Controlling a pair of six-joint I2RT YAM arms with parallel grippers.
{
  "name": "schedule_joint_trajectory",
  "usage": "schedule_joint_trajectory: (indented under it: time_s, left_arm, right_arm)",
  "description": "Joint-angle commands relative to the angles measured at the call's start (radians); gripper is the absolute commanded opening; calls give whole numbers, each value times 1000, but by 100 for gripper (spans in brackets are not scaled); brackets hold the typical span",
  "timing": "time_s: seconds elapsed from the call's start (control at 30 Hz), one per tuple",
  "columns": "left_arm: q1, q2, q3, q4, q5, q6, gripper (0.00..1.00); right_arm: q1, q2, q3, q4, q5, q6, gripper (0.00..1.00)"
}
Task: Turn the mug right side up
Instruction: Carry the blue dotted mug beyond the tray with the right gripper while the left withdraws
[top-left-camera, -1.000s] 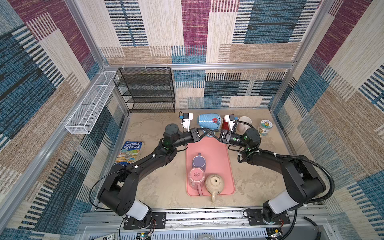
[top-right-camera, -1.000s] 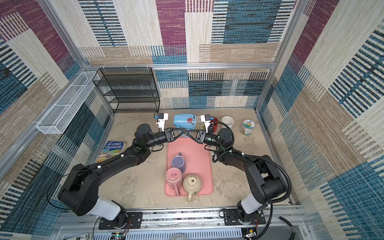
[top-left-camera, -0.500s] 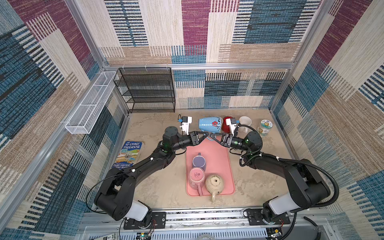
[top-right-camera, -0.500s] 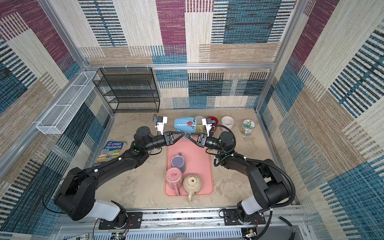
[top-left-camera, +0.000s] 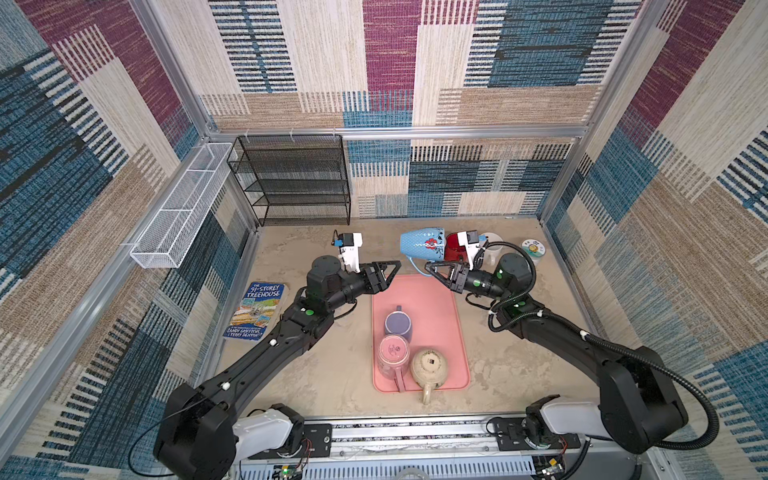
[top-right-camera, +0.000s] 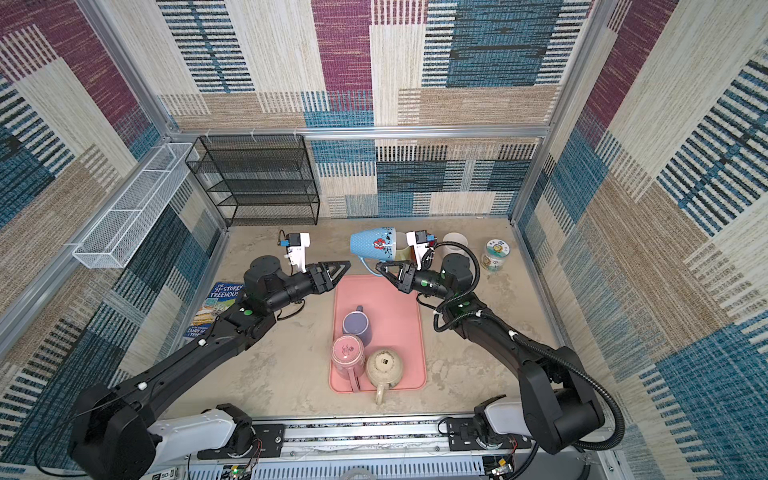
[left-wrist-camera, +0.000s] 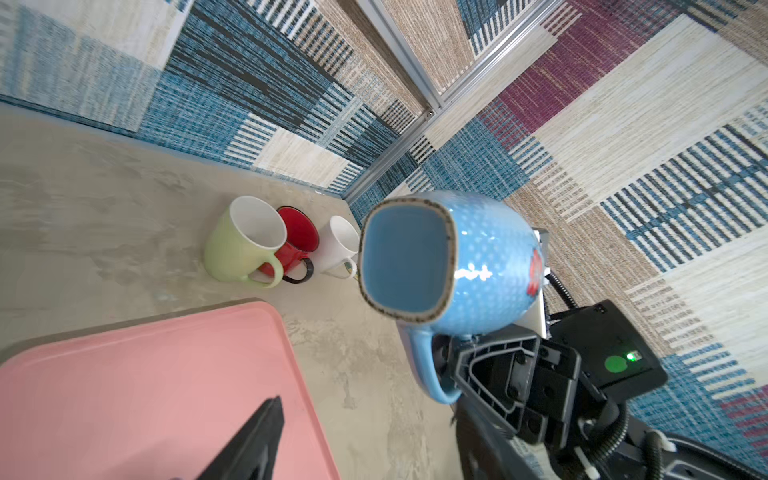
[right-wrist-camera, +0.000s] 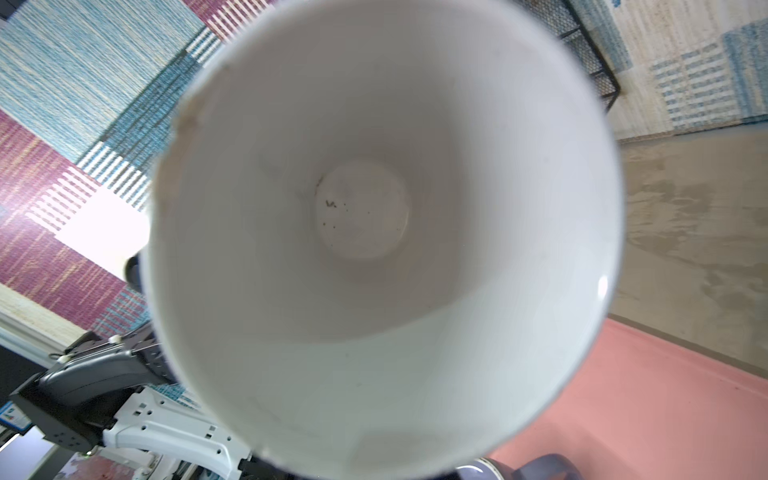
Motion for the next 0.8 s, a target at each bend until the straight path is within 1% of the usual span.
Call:
schedule_joint_trajectory:
  time_s: [0.0,0.1,0.2,0.33,0.4,0.5,0.53,0.67,0.77]
  left_arm:
    - [1,-71,-3,-221,-107,118,70]
    - [1,-149,0,-400,-149,174,70]
    - [2,-210,45,-597,-178,249,72]
    - [1,-220,128,-804,-182,329,73]
    - [1,-210,152,-871,-188,354,72]
    - [2,-206,162,-925,-209,383,73]
    - [1,-206,156,-927,-215,394,72]
    - [-3,-184,153,-931,-259,424,72]
    - [-8,-189,146,-911,-265,435,72]
  right_arm:
    - [-1,-11,52,-174,81,-131,0]
    - [0,-15,94,-284,124,-195,0]
    - [1,-7,139,-386,172,-243,0]
    - [4,37,232,-535,213,-279,0]
    - [13,63,282,-609,241,-303,0]
    - [45,109,362,-725,315,-350,0]
    - [63,132,398,-770,361,-366,0]
    - [125,225,523,-913,467,-418,0]
    - [163,289,608,-1005,544,-449,0]
